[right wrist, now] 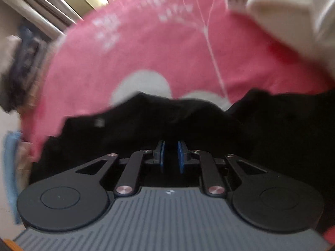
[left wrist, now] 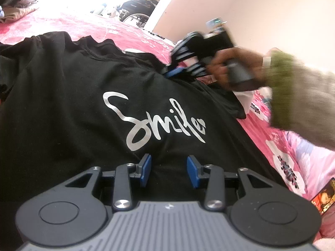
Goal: Fold clothes
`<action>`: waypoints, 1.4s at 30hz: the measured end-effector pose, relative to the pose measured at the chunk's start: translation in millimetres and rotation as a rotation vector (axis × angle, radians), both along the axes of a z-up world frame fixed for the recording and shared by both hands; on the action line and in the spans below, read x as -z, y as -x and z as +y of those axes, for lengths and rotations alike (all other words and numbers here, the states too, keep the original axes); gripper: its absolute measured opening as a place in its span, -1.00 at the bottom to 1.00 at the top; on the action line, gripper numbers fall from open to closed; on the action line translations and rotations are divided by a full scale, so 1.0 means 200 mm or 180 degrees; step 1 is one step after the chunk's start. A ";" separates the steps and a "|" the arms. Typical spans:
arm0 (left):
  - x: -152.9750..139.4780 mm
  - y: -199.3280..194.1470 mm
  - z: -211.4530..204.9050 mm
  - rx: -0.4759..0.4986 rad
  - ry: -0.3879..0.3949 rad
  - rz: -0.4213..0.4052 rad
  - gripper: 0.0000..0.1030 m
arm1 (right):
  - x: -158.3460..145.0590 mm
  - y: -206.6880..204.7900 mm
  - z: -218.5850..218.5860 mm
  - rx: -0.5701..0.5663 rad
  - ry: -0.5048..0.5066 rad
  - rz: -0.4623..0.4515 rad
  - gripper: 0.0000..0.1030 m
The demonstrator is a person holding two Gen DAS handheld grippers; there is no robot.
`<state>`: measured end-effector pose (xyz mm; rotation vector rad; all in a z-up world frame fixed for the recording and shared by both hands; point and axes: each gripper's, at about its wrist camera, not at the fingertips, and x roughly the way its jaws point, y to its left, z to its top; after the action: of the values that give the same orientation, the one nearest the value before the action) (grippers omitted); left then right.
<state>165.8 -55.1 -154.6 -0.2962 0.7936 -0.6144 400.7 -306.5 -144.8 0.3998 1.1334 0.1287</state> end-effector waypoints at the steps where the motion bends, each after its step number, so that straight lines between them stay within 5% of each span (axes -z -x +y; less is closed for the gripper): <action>1: 0.00 0.00 0.00 0.0004 0.0002 0.0003 -0.24 | 0.02 -0.03 -0.01 0.0086 -0.0041 -0.0073 -0.85; 4: -0.01 0.00 0.02 0.0011 0.0054 0.0056 -0.24 | 0.02 -0.12 -0.08 0.0521 -0.0202 -0.0332 -0.85; 7: -0.02 -0.02 0.07 -0.0081 0.0204 0.0172 -0.22 | -0.09 -0.11 -0.08 0.0797 0.0000 -0.0535 -0.74; 12: -0.06 -0.01 0.19 -0.0245 0.0365 0.0216 -0.17 | -0.26 0.01 0.16 -0.0013 -0.0403 -0.0456 -0.72; 15: -0.09 0.00 0.26 -0.0319 0.0353 0.0223 -0.17 | -0.19 -0.01 0.46 -0.0649 -0.0626 -0.0052 -0.72; 18: -0.12 0.02 0.36 -0.0459 0.0383 0.0244 -0.17 | -0.06 -0.07 0.70 -0.0879 -0.0693 0.0195 -0.71; 22: -0.15 0.07 0.51 -0.0759 0.0390 0.0211 -0.17 | 0.03 -0.19 0.71 -0.0320 -0.0682 -0.0050 -0.77; 24: -0.17 0.08 0.59 -0.0924 0.0385 0.0182 -0.17 | -0.04 -0.20 0.66 0.0140 -0.0688 -0.0314 -0.68; 26: -0.17 0.07 0.65 -0.1089 0.0337 0.0144 -0.17 | -0.14 -0.17 0.66 0.0159 -0.0570 -0.0543 -0.67; 29: -0.18 0.03 0.74 -0.1347 0.0173 0.0059 -0.17 | -0.28 -0.08 0.78 -0.0333 -0.0454 -0.0693 -0.66; 33: -0.17 -0.04 0.78 -0.1577 -0.0056 0.0014 -0.17 | -0.35 0.10 1.14 -0.1548 -0.0468 -0.0562 -0.62; 36: -0.15 -0.09 0.78 -0.1586 -0.0158 -0.0018 -0.17 | -0.33 0.25 1.48 -0.2409 -0.0170 -0.0611 -0.47; 40: -0.13 -0.14 0.73 -0.1529 -0.0317 -0.0145 -0.17 | -0.24 0.31 1.80 -0.2998 0.0271 -0.0640 -0.09; 42: -0.12 -0.14 0.71 -0.1508 -0.0364 -0.0180 -0.17 | -0.19 0.33 1.91 -0.3152 0.0459 -0.0623 -0.08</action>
<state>194.5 86.2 -131.6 -0.3460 0.6700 -0.1309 335.5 74.8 -106.7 -0.3296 1.0508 0.9250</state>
